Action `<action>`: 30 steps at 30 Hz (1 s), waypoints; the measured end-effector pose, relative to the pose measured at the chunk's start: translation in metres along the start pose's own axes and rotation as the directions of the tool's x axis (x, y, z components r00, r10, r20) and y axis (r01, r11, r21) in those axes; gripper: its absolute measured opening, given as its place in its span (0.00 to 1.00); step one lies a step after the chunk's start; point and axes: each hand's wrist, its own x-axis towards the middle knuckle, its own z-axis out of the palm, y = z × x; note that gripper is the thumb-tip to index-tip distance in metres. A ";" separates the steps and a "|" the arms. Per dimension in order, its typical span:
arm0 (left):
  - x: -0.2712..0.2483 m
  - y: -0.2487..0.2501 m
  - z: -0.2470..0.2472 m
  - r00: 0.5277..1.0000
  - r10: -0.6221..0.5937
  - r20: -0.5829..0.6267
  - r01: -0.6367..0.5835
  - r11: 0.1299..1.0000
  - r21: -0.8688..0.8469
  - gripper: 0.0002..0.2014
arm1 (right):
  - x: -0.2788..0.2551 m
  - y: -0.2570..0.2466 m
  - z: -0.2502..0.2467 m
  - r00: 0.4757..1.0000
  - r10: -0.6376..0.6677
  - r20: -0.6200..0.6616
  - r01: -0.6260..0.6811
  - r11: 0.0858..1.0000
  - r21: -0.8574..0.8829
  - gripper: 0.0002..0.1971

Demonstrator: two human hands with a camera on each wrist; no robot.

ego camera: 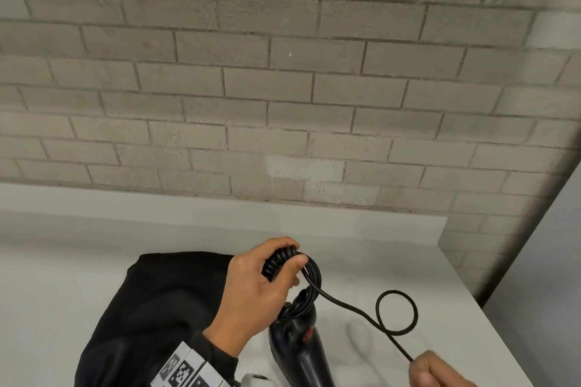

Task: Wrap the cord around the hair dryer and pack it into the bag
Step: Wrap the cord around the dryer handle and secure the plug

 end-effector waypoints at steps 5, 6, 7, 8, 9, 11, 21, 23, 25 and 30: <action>0.001 -0.004 0.001 0.997 0.050 0.064 -0.054 0.997 0.053 0.06 | 0.030 -0.022 -0.009 0.949 0.313 -0.039 -0.292 0.919 0.265 0.22; 0.002 -0.005 0.002 0.996 0.055 0.067 -0.059 0.996 0.065 0.07 | 0.036 -0.023 -0.009 0.940 0.335 -0.061 -0.305 0.908 0.289 0.25; 0.002 -0.005 0.002 0.996 0.057 0.068 -0.062 0.996 0.072 0.08 | 0.042 -0.027 -0.010 0.945 0.323 -0.048 -0.297 0.912 0.282 0.28; 0.002 -0.005 0.002 0.996 0.058 0.069 -0.064 0.995 0.075 0.07 | 0.048 -0.030 -0.009 0.958 0.284 -0.038 -0.270 0.939 0.214 0.29; 0.003 -0.005 0.003 0.996 0.061 0.071 -0.066 0.995 0.078 0.06 | 0.054 -0.032 -0.006 0.963 0.270 -0.021 -0.265 0.955 0.136 0.30; 0.003 -0.005 0.003 0.995 0.071 0.069 -0.077 0.993 0.084 0.05 | 0.063 -0.039 0.004 0.972 0.235 -0.002 -0.235 0.971 -0.048 0.30; 0.004 -0.007 -0.003 0.988 0.139 0.064 -0.147 0.979 0.145 0.10 | 0.096 -0.064 0.010 0.995 0.058 -0.079 -0.041 0.978 0.207 0.14; 0.004 -0.006 -0.004 0.984 0.156 0.081 -0.167 0.976 0.142 0.12 | 0.104 -0.065 0.012 0.991 0.078 -0.110 -0.047 0.964 0.262 0.17; 0.004 -0.002 -0.006 0.982 0.161 0.103 -0.172 0.979 0.113 0.15 | 0.112 -0.072 0.010 0.990 0.072 -0.120 -0.030 0.945 0.325 0.12; 0.003 0.002 -0.006 0.966 0.195 0.171 -0.213 0.973 0.092 0.15 | 0.130 -0.081 0.011 0.986 0.130 -0.102 -0.075 0.903 0.422 0.05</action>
